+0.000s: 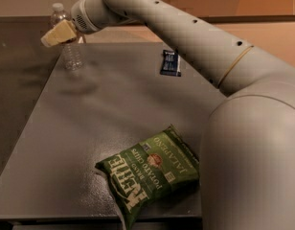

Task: Move water bottle near rxbar blueberry

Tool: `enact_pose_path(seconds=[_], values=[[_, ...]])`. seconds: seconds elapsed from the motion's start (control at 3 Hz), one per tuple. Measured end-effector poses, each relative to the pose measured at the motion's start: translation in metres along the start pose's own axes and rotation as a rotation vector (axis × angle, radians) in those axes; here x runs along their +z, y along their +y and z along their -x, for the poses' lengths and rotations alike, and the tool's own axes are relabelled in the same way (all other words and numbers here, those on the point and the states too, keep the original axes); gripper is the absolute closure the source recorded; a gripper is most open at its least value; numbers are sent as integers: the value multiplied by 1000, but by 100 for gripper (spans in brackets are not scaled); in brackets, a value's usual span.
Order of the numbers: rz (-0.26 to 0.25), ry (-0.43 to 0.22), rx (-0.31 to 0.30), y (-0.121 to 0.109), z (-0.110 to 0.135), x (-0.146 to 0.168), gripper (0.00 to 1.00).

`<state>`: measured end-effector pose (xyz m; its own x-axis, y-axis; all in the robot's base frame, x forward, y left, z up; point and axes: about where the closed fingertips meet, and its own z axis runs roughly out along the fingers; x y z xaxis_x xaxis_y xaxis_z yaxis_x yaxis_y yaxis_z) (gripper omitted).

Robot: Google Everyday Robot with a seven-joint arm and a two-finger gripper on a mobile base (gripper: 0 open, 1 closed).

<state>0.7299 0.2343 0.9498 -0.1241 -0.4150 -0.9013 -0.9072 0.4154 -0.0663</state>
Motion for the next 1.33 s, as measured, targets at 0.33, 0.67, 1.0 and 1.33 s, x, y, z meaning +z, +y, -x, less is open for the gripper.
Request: enact_pose_path(seconds=[0.33,0.67,1.0,1.33], values=[[1,-2,4,-2,3,2,39],[16,-19,10,-3,10,-6,62],[15,-35,12,-11,18,-31,86],[-22,-24,29,-32,19,-65,100]])
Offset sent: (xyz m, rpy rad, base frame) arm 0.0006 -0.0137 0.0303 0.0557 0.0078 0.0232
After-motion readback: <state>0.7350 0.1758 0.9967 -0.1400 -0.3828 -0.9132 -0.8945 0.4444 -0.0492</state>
